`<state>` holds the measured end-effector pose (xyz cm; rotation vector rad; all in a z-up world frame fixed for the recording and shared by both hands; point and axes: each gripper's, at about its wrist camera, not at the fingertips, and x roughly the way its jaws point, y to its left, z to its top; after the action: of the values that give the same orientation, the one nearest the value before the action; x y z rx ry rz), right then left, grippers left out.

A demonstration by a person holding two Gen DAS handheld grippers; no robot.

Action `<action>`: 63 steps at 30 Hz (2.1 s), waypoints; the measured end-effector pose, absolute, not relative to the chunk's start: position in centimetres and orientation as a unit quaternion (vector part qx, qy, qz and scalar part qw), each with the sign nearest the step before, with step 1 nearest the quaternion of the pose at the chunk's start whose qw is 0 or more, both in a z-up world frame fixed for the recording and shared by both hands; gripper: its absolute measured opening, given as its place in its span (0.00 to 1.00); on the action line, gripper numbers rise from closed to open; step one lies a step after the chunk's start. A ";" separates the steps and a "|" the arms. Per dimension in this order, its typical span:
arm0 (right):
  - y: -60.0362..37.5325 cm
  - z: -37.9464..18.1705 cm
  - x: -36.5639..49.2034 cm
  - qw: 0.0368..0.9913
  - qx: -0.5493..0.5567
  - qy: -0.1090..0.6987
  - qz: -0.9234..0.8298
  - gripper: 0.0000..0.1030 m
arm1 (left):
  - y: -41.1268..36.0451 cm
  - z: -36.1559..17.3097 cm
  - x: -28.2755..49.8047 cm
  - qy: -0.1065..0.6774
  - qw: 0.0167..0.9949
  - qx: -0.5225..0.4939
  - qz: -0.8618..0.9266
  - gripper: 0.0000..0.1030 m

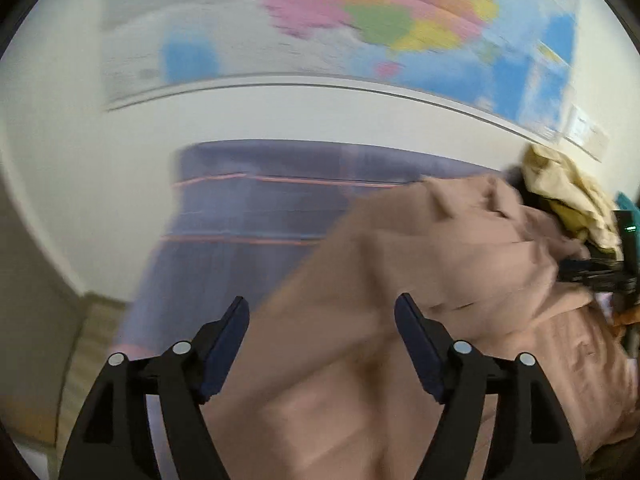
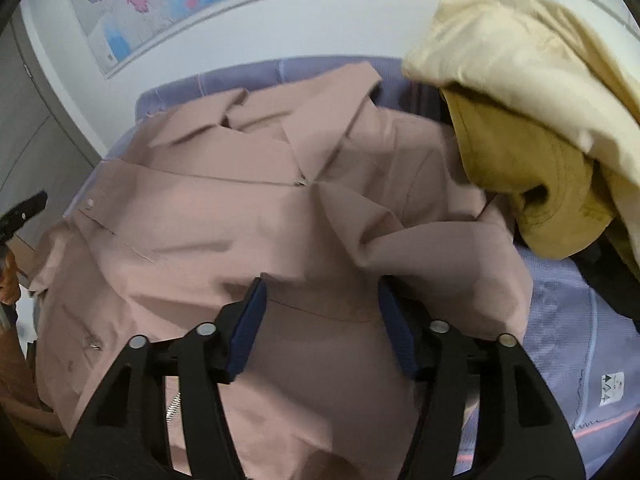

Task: Fold large clothes

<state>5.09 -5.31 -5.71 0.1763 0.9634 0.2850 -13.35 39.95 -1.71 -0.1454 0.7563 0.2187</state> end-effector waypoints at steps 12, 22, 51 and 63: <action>1.6 -1.9 3.5 0.866 0.053 0.437 0.237 0.72 | 42.7 -7.7 -23.5 0.401 0.893 -0.183 0.093 0.81; 3.0 -1.7 1.4 0.871 0.040 0.432 0.232 0.73 | 43.0 -5.3 -21.8 0.361 0.910 -0.135 0.153 0.04; 9.6 -1.5 0.4 0.838 0.006 0.429 0.337 0.77 | 44.5 -9.8 -21.3 0.416 0.885 -0.117 0.171 0.58; 10.0 0.4 -0.7 0.836 0.023 0.397 0.378 0.77 | 41.9 3.9 -19.7 0.291 0.947 -0.134 0.037 0.02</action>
<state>-0.66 9.99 0.44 0.0496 0.8395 0.7993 -19.71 41.91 3.93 -0.2729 0.5919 0.0756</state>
